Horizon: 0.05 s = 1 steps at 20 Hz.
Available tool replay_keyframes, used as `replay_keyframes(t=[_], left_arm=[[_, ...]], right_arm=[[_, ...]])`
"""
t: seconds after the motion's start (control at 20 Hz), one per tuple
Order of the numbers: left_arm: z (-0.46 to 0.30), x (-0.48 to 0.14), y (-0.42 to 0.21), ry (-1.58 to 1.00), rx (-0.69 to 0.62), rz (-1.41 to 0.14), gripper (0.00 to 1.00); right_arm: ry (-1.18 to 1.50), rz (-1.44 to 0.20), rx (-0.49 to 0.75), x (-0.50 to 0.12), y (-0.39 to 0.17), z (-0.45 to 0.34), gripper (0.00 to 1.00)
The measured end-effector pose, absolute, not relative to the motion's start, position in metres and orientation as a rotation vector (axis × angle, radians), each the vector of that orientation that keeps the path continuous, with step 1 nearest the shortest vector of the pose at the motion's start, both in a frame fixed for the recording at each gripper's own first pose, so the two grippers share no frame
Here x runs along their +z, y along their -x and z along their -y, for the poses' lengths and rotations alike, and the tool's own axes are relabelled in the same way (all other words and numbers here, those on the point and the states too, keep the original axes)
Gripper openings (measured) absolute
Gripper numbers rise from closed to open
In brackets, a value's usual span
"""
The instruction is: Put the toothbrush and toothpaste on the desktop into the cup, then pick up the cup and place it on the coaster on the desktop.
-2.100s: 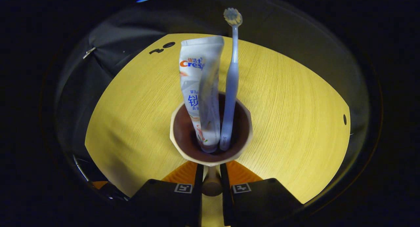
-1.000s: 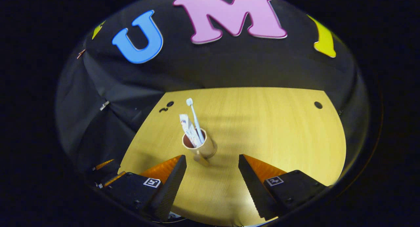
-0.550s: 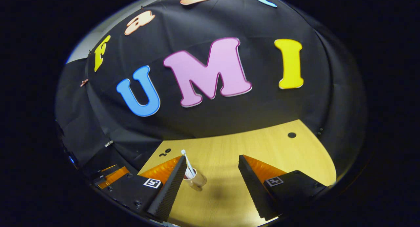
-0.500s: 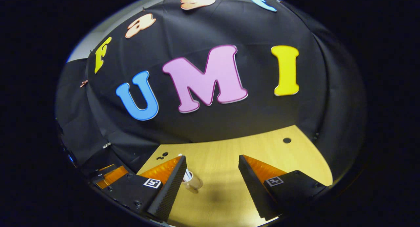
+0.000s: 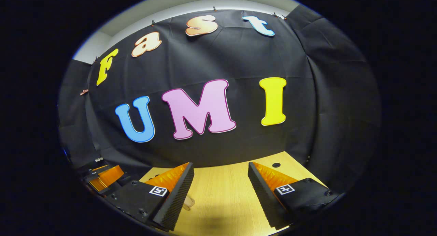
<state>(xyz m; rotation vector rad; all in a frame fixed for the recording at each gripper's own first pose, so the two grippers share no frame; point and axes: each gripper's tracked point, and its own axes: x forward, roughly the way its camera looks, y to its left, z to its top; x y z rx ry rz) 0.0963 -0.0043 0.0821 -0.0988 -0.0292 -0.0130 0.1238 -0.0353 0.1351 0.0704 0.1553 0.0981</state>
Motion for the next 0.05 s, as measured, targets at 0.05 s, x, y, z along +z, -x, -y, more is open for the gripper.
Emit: replay_keyframes(t=[0.05], left_arm=[[0.0072, 0.0815, -0.0968, 0.098, -0.019, 0.026, 0.97]], right_arm=[[-0.075, -0.165, 0.101, 0.1353, -0.1219, 0.0347, 0.98]])
